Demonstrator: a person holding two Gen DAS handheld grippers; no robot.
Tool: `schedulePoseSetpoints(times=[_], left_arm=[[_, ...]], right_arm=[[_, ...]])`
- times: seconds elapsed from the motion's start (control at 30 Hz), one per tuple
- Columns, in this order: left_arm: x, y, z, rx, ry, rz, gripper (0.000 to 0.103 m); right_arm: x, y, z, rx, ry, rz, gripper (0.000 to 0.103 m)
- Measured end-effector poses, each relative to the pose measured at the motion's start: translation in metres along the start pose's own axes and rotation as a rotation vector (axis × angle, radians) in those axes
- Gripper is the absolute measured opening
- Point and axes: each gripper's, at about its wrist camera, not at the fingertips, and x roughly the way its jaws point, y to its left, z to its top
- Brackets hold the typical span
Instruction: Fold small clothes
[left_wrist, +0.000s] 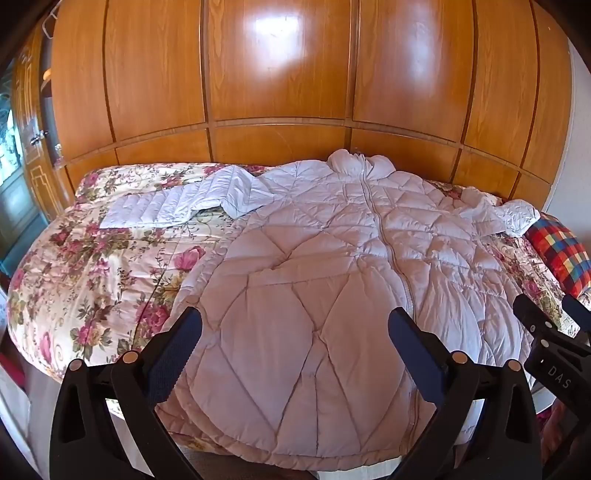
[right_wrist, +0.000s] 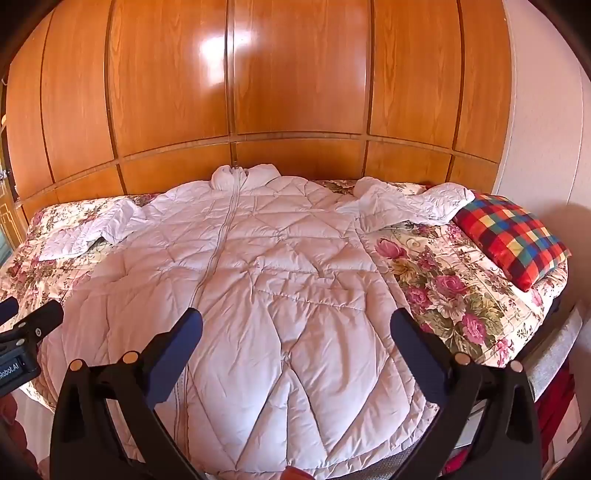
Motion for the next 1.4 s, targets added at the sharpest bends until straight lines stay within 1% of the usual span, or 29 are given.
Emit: schedulePoseSetpoints(times=[0.23,0.4,0.57,0.9,1.4], left_arm=[[0.0019,0.0036,0.0,-0.01,0.004,0.003,0.1],[0.0026,0.0019,-0.005,-0.009,0.004,0.005,0.1],[0.0054,0.0035,-0.003,-0.003,0.016,0.01,0.1],[0.0075,0.0045,-0.0047,-0.006,0.02,0.005,0.1],[0.0073,0.0054,-0.0061,-0.007,0.025,0.01,0.1]], right_arm=[[0.0025,-0.0009,0.0028,-0.005,0.004,-0.01,0.101],[0.0013,-0.0059,0.0026,0.003,0.001,-0.002,0.101],[0.0057,-0.0042,0.0013,0.009,0.016,-0.006,0.101],[0.0062,-0.0059,0.0011,0.019,0.013,-0.001,0.101],[0.0076,-0.0044,-0.0016,0.008,0.021,0.006,0.101]])
